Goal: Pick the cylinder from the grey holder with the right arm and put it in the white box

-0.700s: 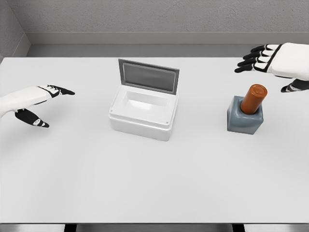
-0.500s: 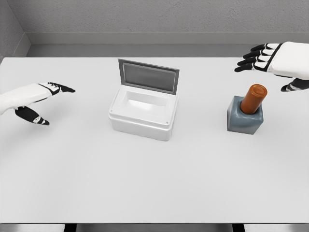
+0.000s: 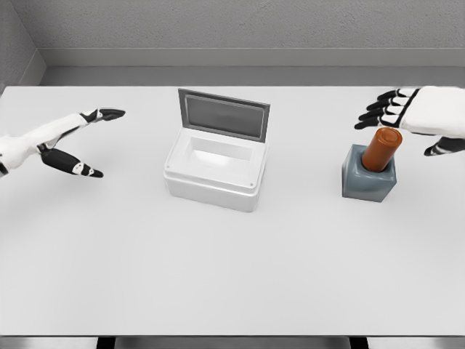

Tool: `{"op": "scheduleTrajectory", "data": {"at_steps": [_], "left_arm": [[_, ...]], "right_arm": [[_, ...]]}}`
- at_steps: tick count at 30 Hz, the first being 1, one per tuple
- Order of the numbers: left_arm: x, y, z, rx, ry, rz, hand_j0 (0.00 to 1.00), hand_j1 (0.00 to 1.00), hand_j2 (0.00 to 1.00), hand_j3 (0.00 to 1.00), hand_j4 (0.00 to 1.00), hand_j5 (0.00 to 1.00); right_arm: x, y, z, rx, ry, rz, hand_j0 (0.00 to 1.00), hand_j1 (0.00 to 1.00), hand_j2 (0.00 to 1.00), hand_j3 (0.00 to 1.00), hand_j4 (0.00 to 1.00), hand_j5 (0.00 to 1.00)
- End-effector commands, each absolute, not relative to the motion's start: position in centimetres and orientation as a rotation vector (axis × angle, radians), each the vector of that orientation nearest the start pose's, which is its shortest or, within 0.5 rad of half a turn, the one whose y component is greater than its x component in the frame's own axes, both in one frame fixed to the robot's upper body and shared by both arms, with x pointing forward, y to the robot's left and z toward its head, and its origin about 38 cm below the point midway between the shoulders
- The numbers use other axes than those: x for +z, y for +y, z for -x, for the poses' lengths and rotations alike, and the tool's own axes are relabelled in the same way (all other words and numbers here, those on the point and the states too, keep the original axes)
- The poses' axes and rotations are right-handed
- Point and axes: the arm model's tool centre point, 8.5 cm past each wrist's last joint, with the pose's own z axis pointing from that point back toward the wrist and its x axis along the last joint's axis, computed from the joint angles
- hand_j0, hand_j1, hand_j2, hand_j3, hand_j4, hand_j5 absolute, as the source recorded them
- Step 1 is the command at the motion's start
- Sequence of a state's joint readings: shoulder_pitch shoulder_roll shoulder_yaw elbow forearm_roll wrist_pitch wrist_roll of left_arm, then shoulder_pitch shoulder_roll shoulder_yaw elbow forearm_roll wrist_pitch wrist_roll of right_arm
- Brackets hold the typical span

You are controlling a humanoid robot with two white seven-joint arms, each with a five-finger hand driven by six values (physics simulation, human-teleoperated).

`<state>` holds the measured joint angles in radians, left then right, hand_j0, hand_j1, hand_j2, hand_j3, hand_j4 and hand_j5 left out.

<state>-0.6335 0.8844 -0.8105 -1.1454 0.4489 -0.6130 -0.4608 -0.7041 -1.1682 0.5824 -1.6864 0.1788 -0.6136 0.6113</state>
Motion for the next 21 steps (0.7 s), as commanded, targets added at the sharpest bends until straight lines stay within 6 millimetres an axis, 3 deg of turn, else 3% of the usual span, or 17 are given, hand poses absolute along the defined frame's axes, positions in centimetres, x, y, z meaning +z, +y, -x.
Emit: {"op": "scheduleTrajectory", "data": {"at_steps": [1,11,18,21], "left_arm": [[17.0,38.6,-44.1,-1.144,-1.611,0.100,1.00,1.00,1.00,1.00,1.00,1.00],[16.3,39.0,-44.0,-1.110,-1.601,0.110,1.00,1.00,1.00,1.00,1.00,1.00],[15.1,39.0,-44.1,-1.091,-1.582,0.112,1.00,1.00,1.00,1.00,1.00,1.00],[14.6,40.0,-44.2,-1.077,-1.558,0.085,1.00,1.00,1.00,1.00,1.00,1.00]], "right_arm": [[31.2,-34.9,-38.6,-3.073,1.824,-0.660,1.00,1.00,1.00,1.00,1.00,1.00],[28.6,-34.3,-40.7,-3.101,1.833,-0.670,1.00,1.00,1.00,1.00,1.00,1.00],[27.3,-36.3,-41.6,-3.186,1.799,-0.722,1.00,1.00,1.00,1.00,1.00,1.00],[27.1,-36.2,-41.6,-3.185,1.805,-0.714,1.00,1.00,1.00,1.00,1.00,1.00]]}}
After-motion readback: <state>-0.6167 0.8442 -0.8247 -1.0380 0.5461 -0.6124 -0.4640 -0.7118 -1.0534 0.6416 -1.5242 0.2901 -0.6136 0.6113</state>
